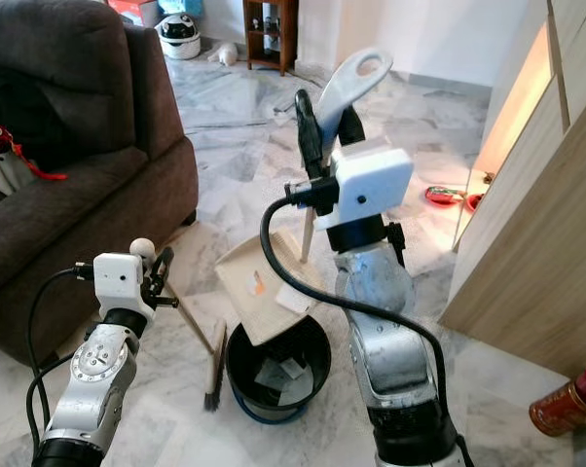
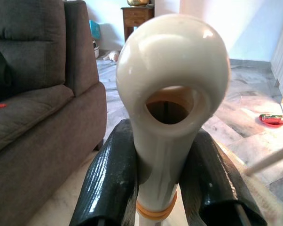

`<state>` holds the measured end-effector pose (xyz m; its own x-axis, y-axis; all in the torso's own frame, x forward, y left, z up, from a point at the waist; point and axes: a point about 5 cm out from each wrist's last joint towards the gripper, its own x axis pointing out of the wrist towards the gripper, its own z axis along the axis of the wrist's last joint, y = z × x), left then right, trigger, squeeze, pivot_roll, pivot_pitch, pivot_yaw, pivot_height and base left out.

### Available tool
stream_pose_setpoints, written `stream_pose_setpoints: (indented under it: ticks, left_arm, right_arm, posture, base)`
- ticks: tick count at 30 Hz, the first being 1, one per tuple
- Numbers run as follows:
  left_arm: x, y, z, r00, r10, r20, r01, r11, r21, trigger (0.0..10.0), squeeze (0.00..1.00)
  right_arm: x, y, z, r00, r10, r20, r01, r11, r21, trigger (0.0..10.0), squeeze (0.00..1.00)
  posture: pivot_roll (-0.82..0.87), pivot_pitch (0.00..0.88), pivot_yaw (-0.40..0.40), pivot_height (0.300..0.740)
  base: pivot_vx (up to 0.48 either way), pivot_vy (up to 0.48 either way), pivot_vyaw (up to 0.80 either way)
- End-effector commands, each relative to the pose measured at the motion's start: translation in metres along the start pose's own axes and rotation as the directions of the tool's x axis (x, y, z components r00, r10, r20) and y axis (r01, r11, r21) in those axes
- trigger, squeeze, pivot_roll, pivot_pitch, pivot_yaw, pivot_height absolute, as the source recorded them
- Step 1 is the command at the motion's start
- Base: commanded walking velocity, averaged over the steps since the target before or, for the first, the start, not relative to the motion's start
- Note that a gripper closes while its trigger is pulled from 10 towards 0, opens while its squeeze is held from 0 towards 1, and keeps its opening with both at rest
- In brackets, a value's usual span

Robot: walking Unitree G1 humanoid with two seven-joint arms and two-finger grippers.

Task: Sweep floor

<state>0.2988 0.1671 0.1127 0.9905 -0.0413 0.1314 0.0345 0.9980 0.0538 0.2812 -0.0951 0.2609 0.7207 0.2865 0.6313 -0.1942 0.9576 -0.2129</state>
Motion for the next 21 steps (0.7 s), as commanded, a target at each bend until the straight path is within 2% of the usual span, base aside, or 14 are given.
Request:
stream_pose_setpoints:
  ticks: [1,3,4,6,16,21]
  left_arm:
    - [0.003,0.0,0.012,0.998,-0.007,0.062,0.007,1.0,-0.006,10.0,0.0]
    - [0.003,0.0,0.012,0.998,-0.007,0.062,0.007,1.0,-0.007,10.0,0.0]
    - [0.003,0.0,0.012,0.998,-0.007,0.062,0.008,1.0,-0.007,10.0,0.0]
    - [0.003,0.0,0.012,0.998,-0.008,0.062,0.009,1.0,-0.007,10.0,0.0]
    - [0.003,0.0,0.012,0.998,-0.011,0.062,0.011,1.0,-0.008,10.0,0.0]
    - [0.004,0.0,0.012,0.998,-0.016,0.062,0.017,1.0,-0.01,10.0,0.0]
  right_arm:
    - [0.001,0.0,0.02,0.996,0.021,0.088,-0.017,0.998,-0.052,10.0,0.0]
    - [-0.002,0.002,0.021,0.996,0.033,0.087,-0.026,0.997,-0.072,10.0,0.0]
    - [-0.005,0.007,0.022,0.993,0.075,0.086,-0.064,0.99,-0.123,10.0,0.0]
    - [-0.007,0.01,0.022,0.992,0.093,0.085,-0.081,0.986,-0.145,10.0,0.0]
    - [-0.014,0.025,0.031,0.992,0.092,0.091,-0.085,0.993,-0.078,10.0,0.0]
    - [-0.018,0.029,0.037,0.99,0.102,0.095,-0.094,0.992,-0.086,10.0,0.0]
  posture:
    - [0.02,0.082,0.014,0.74]
    - [0.02,0.082,0.015,0.74]
    - [0.02,0.083,0.017,0.74]
    - [0.02,0.083,0.017,0.74]
    - [0.02,0.082,0.019,0.74]
    - [0.01,0.079,0.022,0.74]
  base:
    - [0.0,0.0,0.0]
    - [0.0,0.0,0.0]
    - [0.0,0.0,0.0]
    - [0.0,0.0,0.0]
    - [0.0,0.0,0.0]
    - [0.0,0.0,0.0]
